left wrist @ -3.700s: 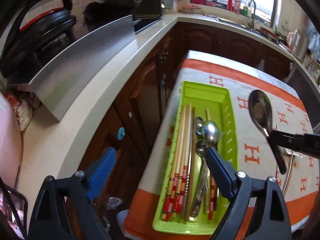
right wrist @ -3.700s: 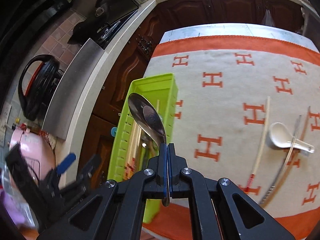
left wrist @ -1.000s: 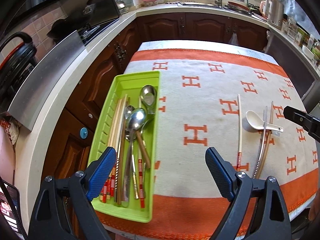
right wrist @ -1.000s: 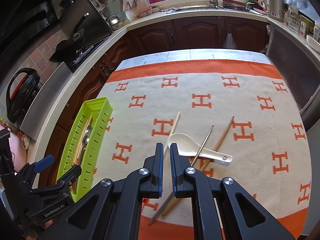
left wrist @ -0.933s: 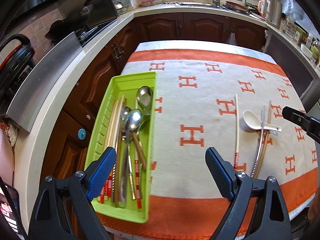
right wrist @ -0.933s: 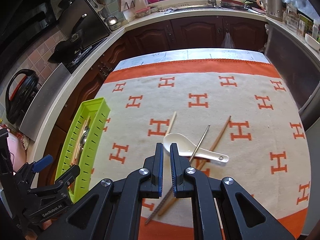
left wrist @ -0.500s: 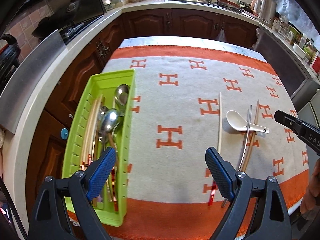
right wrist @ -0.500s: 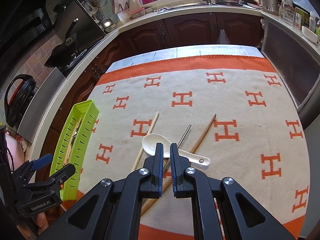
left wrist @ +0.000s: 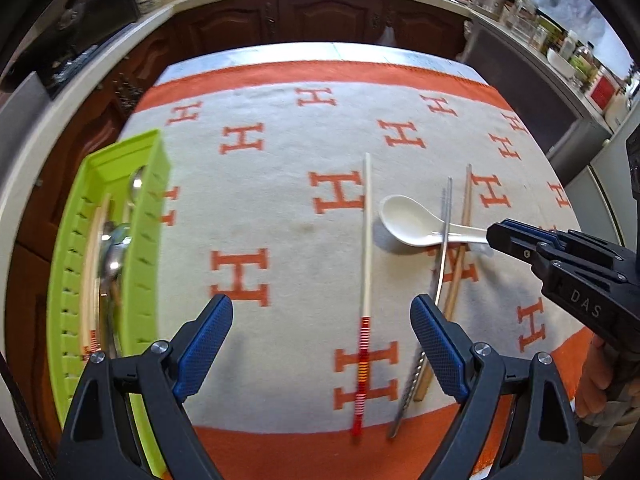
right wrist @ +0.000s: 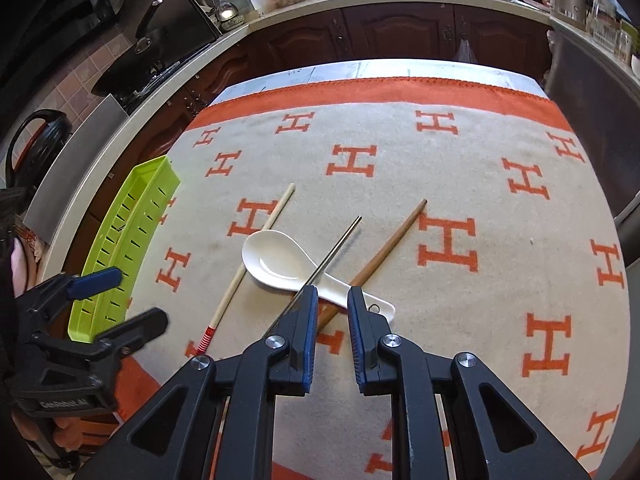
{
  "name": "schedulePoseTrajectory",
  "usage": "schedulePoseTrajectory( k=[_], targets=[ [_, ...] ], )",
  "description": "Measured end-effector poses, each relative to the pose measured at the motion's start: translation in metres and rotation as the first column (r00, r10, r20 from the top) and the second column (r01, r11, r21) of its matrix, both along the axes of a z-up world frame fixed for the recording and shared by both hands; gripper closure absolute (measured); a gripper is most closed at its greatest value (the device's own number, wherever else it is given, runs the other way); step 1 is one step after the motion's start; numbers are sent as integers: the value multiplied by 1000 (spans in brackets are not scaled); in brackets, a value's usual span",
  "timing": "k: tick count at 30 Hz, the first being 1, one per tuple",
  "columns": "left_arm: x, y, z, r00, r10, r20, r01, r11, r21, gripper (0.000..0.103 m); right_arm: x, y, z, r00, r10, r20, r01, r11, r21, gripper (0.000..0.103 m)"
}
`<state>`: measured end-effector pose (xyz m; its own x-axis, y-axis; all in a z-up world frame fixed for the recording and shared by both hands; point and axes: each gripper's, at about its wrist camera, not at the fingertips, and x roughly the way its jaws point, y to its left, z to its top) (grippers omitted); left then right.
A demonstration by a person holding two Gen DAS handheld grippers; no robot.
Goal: Organize utensils
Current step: 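Grasp the red-striped white chopstick with the left tool, then lay the chopstick in the tray, open left tool while right tool grasps the steel chopstick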
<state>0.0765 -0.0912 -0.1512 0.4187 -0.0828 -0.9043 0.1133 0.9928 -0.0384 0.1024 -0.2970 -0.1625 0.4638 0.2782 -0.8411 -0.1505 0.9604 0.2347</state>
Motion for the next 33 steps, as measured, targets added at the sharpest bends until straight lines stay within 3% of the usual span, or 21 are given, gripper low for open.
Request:
schedulePoseTrajectory(
  k=[7,10,14,15,17,18,28,33],
  targets=[
    [19,-16,-35,997,-17,-82,18,1000,14,38,-9,-5,-4,1000,-9,-5,9,999,34,88],
    [22,-20,-47,994,-11,-106,15,999,38,39,-13,-4,-4,1000,-3,-7,3,999,37,88],
    [17,-27,-48,998,-26,-61,30,998,58,45,-16,1,-5,1000,7,-13,-7,999,41,87],
    [16,-28,-48,998,-32,-51,34,998,52,51,-16,4,-6,1000,10,-16,-9,999,43,87],
    [14,-30,-46,999,-47,-22,48,997,52,79,-17,7,-6,1000,16,-19,-15,999,47,87],
    [13,-31,-45,998,-57,-11,58,997,51,98,-17,9,-6,1000,18,-21,-17,999,48,87],
    [5,-10,-41,999,-30,20,31,998,-45,100,-18,26,-9,999,18,-37,-16,999,51,82],
    [-3,15,-21,998,9,55,-5,997,-74,100,-14,31,-9,999,-2,-34,4,999,37,82]
  ],
)
